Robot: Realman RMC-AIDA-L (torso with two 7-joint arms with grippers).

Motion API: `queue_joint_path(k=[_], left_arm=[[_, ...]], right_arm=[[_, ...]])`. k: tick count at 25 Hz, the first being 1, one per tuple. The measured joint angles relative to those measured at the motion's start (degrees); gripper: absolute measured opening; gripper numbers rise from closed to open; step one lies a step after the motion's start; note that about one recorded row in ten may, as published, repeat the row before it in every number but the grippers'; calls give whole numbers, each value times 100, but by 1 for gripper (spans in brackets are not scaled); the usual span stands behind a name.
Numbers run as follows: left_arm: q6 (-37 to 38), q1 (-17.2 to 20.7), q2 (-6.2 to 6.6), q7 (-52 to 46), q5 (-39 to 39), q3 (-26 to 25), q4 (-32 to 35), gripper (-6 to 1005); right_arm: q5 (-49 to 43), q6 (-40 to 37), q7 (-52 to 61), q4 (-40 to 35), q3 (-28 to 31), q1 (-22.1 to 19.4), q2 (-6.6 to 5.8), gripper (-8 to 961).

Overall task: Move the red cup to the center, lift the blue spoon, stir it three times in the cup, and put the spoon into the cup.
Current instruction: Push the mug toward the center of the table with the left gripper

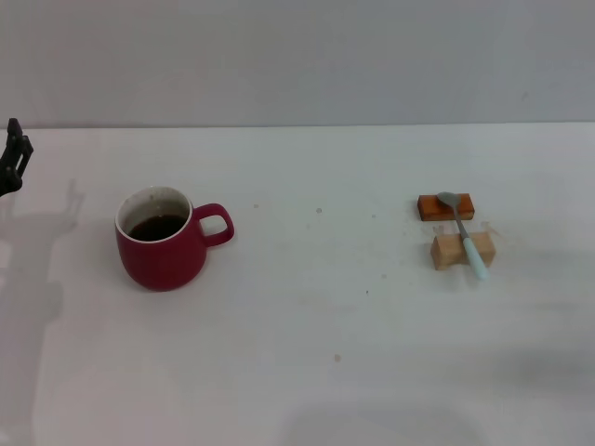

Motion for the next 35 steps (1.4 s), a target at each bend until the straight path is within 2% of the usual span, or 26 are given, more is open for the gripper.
queue_joint_path(k=[6, 35], left_arm=[[-3, 7, -6, 6, 4, -15, 29, 852], [2, 102, -10, 10, 7, 22, 45, 846]], right_arm=[[0, -3, 0, -13, -3, 14, -4, 811], [-1, -3, -3, -32, 14, 8, -18, 810]])
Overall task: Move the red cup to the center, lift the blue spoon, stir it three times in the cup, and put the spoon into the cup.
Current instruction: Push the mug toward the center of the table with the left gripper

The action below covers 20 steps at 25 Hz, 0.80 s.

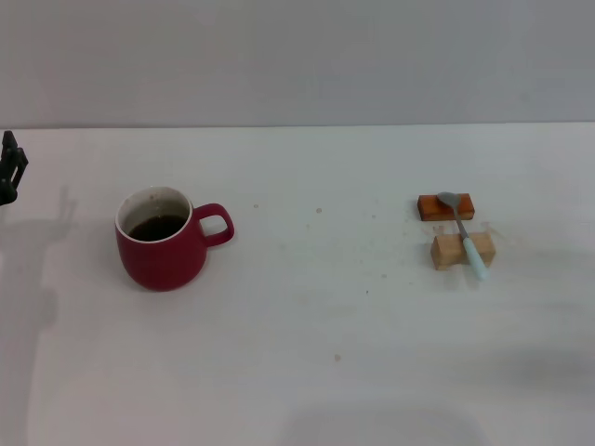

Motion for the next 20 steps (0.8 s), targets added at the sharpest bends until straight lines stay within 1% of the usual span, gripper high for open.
queue_joint_path(k=[20], left_arm=[[25, 52, -15, 0, 10, 82, -7, 845]], right_arm=[[0, -9, -6, 0, 0, 6, 0, 811]])
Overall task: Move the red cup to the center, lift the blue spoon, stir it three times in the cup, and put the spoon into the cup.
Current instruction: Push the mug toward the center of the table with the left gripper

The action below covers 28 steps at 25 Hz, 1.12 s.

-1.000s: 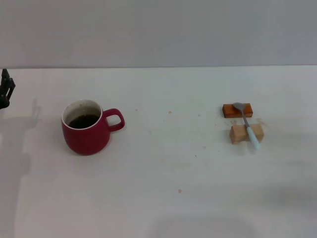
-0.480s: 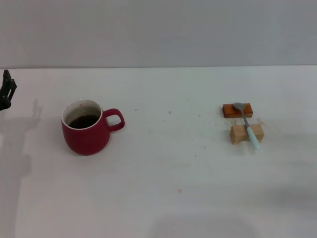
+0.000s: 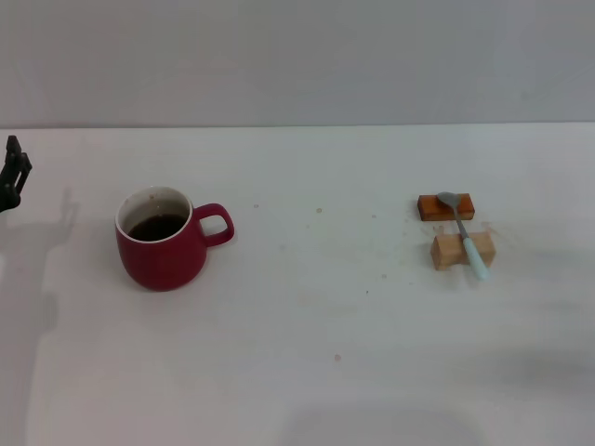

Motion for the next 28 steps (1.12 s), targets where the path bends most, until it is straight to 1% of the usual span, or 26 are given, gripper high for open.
queue_joint_path(k=[28], left_arm=[[14, 39, 0, 0, 0, 0, -44, 844]], right_arm=[[0, -60, 0, 0, 0, -27, 0, 810]])
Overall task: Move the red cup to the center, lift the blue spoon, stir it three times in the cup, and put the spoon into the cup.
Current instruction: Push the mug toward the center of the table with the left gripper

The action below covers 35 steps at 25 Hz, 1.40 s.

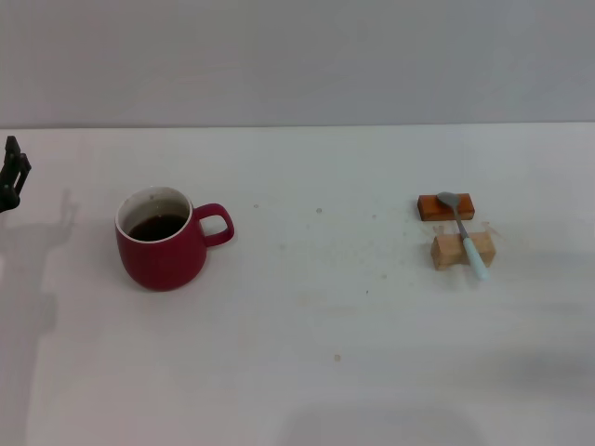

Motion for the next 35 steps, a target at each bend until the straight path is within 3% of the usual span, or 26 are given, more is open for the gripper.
queue_joint_path(k=[35], left_arm=[[200, -2, -1, 0, 0, 97, -27, 845]], right_arm=[[10, 34, 0, -228, 1, 160, 0, 811]])
